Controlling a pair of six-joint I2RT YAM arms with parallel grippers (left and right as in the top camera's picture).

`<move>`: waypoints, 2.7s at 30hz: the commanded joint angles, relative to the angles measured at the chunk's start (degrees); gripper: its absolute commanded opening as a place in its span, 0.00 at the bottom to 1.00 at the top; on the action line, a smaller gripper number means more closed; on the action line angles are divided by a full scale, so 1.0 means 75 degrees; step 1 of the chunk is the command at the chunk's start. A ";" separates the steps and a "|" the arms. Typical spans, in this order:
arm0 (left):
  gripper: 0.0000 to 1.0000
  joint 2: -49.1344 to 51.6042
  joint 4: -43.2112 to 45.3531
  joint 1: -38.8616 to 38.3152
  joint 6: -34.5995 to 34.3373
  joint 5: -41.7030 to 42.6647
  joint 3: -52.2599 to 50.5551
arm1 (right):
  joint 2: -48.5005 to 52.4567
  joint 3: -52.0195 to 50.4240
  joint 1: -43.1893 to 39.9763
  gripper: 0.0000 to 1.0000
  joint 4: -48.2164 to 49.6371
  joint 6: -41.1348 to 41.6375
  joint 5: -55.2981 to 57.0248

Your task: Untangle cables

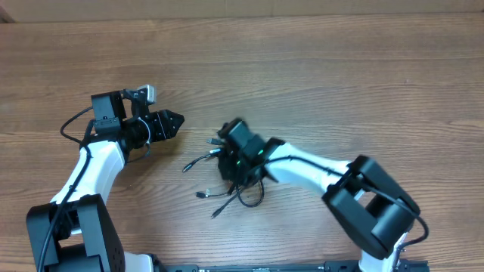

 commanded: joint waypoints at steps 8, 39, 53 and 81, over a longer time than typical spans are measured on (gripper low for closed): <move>0.65 0.0064 0.0070 0.0035 0.0688 0.0944 0.0134 | -0.0262 -0.0041 -0.1985 0.04 -0.0207 -0.1769 -0.5557; 0.74 0.0064 -0.0236 -0.0055 0.2938 0.4232 0.0131 | -0.0262 -0.0041 -0.2865 0.04 0.1463 -0.2483 -0.9801; 0.68 0.0443 -0.0676 -0.0568 0.4398 0.5138 0.0128 | -0.0262 -0.0041 -0.2725 0.04 0.1580 -0.2734 -0.9801; 0.28 0.0769 0.0102 -0.0624 0.3608 0.5176 0.0131 | -0.0262 -0.0041 -0.3092 0.04 0.1743 -0.2672 -0.9617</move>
